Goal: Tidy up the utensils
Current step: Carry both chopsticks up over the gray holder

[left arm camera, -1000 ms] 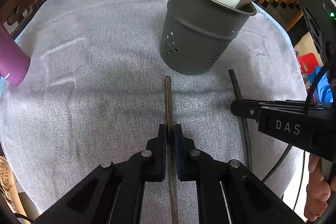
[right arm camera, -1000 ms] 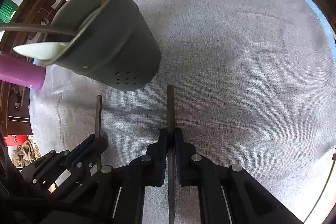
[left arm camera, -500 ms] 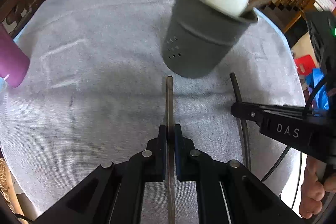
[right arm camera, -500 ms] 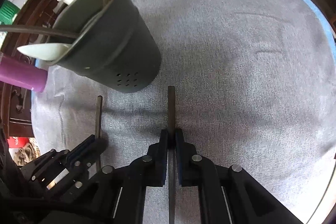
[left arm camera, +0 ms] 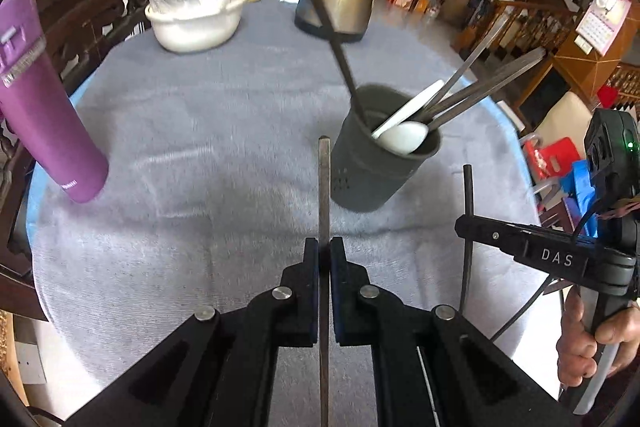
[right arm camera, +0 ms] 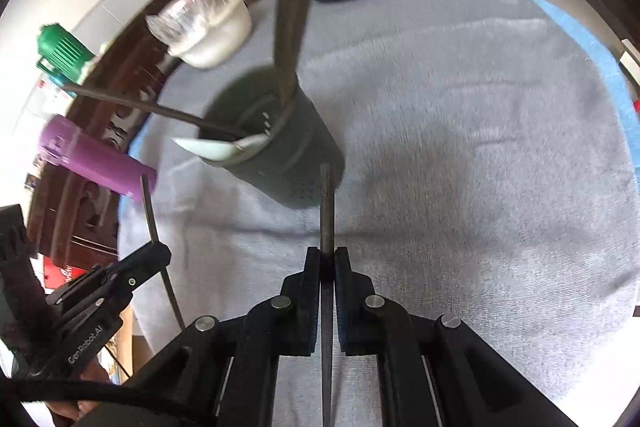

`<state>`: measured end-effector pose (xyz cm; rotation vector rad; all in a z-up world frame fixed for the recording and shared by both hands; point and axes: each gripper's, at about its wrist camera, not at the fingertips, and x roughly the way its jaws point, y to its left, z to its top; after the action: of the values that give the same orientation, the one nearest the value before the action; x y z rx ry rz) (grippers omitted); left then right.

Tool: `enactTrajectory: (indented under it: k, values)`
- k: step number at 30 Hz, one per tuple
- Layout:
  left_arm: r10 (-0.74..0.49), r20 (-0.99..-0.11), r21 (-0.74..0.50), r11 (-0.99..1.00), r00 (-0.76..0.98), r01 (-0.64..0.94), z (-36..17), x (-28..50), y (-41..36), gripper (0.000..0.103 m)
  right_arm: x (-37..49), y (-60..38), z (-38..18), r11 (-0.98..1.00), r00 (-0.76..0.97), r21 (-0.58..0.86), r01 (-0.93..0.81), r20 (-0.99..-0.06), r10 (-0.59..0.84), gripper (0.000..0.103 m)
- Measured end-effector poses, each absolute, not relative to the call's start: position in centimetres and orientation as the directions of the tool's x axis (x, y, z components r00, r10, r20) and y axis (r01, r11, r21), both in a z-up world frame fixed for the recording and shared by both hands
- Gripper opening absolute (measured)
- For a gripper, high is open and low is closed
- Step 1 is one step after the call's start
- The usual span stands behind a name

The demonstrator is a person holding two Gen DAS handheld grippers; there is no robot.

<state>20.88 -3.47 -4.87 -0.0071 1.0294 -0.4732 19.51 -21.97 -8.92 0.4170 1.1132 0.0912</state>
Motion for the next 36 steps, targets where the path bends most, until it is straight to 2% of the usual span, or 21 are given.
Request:
enactTrajectory:
  k: [14, 25, 36]
  values:
    - [-0.384, -0.735, -0.152, 0.897, 0.559, 0.416, -0.1, 15.3, -1.0, 0.005, 15.5, -21.3, -0.4, 0.924, 0.674, 0.382, 0.017, -0.687, 0.272, 0.007]
    - [-0.418, -0.582, -0.121, 0.893, 0.698, 0.434, 7.0, 14.0, 0.0, 0.006, 13.0, -19.8, 3.9, 0.946, 0.769, 0.323, -0.001, -0.604, 0.207, 0.007]
    - [-0.421, -0.451, -0.083, 0.898, 0.787, 0.432, 9.9, 15.4, -0.8, 0.005, 11.2, -20.7, 6.1, 0.938, 0.825, 0.346, 0.026, -0.538, 0.175, 0.007]
